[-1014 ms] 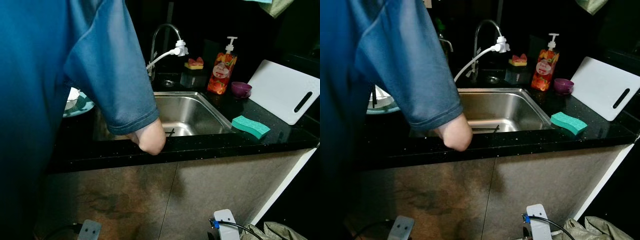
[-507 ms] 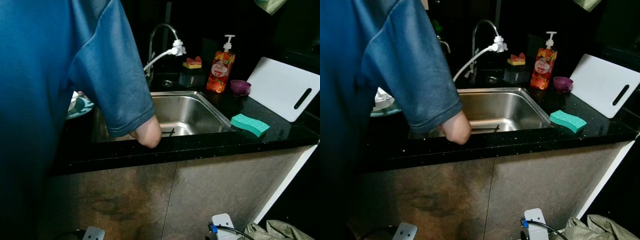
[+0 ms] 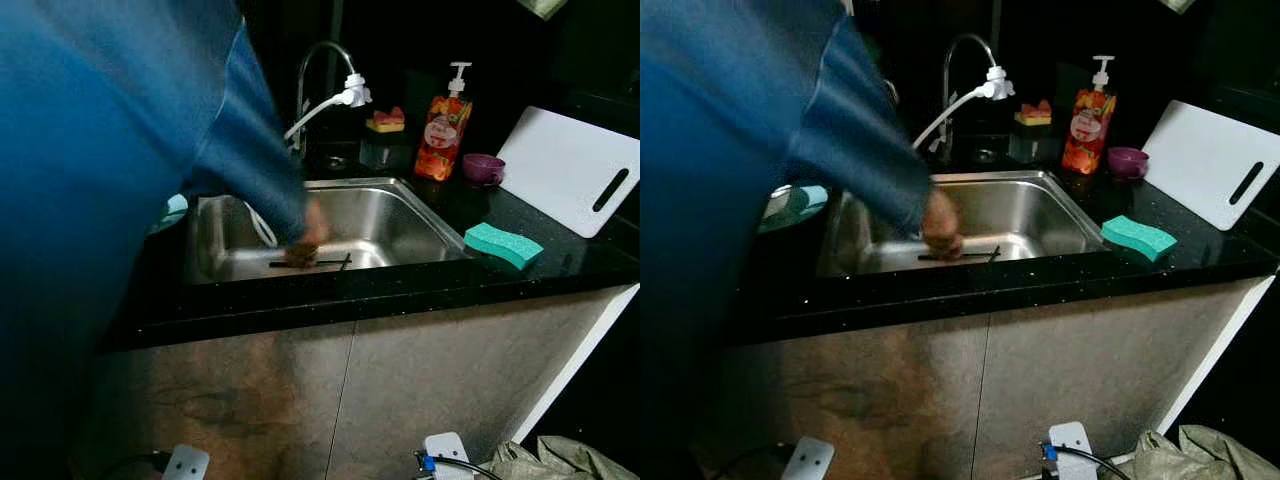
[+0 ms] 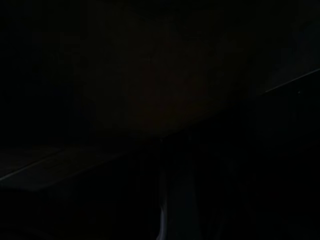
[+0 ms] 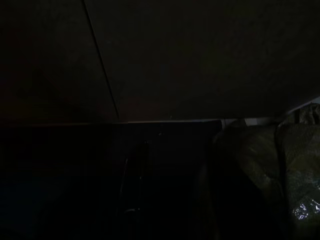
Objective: Kitchen organization
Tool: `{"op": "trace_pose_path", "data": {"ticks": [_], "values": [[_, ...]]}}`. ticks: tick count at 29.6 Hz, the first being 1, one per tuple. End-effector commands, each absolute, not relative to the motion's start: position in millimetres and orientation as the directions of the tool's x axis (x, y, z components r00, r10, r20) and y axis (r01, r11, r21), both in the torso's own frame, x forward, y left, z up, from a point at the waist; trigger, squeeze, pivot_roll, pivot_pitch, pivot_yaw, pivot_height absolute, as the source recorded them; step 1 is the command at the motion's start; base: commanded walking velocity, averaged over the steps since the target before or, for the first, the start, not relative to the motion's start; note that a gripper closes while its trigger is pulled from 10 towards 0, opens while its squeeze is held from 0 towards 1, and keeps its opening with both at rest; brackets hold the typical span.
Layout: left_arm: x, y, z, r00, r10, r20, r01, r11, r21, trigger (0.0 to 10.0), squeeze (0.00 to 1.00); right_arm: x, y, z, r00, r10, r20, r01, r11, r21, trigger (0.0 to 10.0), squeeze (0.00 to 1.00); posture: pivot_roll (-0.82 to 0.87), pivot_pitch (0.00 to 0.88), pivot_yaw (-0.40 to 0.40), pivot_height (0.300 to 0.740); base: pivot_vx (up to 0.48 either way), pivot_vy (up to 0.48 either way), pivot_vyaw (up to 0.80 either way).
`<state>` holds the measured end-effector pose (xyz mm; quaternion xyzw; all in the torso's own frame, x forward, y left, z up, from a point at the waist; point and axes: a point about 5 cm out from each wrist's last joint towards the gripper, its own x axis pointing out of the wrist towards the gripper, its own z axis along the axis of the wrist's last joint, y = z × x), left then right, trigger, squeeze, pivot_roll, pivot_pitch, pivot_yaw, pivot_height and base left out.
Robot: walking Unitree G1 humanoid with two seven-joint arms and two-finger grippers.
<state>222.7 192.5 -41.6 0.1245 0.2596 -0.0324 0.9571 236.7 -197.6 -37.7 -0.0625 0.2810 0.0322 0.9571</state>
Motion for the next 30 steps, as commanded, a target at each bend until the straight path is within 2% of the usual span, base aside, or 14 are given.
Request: {"op": "trace_pose_path", "data": {"ticks": [1,30], "values": [[217,196,-45,0.852,0.010,-0.524,0.125,0.967,0.221,10.0,0.00,232,-196,-42,0.828,0.029,-0.560,-0.096,0.991,-0.092,10.0,0.00,0.03,0.107,-0.055,0.740,0.000,0.000,0.00],[219,194,-45,0.846,0.002,-0.533,0.134,0.967,0.216,10.0,0.00,233,-182,-42,0.830,0.067,-0.553,-0.130,0.989,-0.076,10.0,0.00,0.02,0.107,-0.049,0.740,0.000,0.000,0.00]]}}
